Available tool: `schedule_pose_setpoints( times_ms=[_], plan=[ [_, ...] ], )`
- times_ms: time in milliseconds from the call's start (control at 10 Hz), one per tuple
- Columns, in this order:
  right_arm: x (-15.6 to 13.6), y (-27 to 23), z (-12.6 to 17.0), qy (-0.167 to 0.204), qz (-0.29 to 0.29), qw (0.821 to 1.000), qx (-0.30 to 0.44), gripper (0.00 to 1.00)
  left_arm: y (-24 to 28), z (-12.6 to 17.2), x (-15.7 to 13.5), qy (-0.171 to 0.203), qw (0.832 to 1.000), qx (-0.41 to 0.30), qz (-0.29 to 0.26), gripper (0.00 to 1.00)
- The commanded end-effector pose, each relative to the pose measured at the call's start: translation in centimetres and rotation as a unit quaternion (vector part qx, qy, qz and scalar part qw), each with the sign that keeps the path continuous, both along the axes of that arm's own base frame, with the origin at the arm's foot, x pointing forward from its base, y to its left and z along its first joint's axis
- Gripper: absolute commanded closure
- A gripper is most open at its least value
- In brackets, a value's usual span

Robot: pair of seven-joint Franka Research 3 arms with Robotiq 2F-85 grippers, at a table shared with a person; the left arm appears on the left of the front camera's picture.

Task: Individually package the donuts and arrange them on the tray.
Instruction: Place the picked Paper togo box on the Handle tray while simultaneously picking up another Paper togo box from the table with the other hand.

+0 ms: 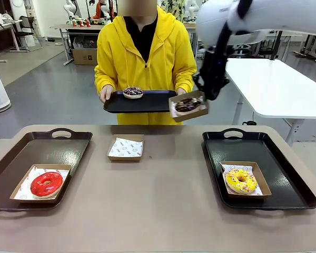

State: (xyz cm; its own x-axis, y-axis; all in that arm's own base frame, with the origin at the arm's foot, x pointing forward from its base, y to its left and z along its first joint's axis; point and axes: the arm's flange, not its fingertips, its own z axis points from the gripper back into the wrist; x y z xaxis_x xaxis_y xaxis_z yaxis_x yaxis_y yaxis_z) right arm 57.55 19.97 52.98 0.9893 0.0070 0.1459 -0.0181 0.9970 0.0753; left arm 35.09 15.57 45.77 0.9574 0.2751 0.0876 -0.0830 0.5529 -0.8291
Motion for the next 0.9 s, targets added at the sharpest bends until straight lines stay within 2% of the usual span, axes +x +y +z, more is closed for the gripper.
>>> schedule_pose_setpoints(
  times_ms=[0, 200, 400, 600, 800],
  plan=[
    [-3.1, -5.6, -1.0, 0.017, 0.015, 1.000, 0.007, 0.99, -3.1, 2.9, 2.4, 0.027, 0.998, 0.053, -0.013, 0.00],
    [-3.3, -10.2, -2.4, -0.004, -0.002, 1.000, 0.009, 0.99, -7.3, 4.3, 5.6, 0.034, 0.993, 0.114, -0.020, 0.00],
    [-3.2, -13.3, -4.0, -0.018, 0.004, 1.000, 0.013, 0.99, -12.0, 4.4, 8.6, 0.047, 0.983, 0.176, -0.025, 0.00],
    [-2.5, -15.1, -5.5, -0.028, -0.011, 0.999, 0.020, 0.99, -16.0, 2.9, 10.9, 0.055, 0.966, 0.251, -0.021, 0.00],
    [-1.7, -15.9, -7.4, -0.020, -0.012, 0.999, 0.028, 0.99, -20.2, 1.3, 13.2, 0.051, 0.949, 0.310, -0.019, 0.00]
  ],
)
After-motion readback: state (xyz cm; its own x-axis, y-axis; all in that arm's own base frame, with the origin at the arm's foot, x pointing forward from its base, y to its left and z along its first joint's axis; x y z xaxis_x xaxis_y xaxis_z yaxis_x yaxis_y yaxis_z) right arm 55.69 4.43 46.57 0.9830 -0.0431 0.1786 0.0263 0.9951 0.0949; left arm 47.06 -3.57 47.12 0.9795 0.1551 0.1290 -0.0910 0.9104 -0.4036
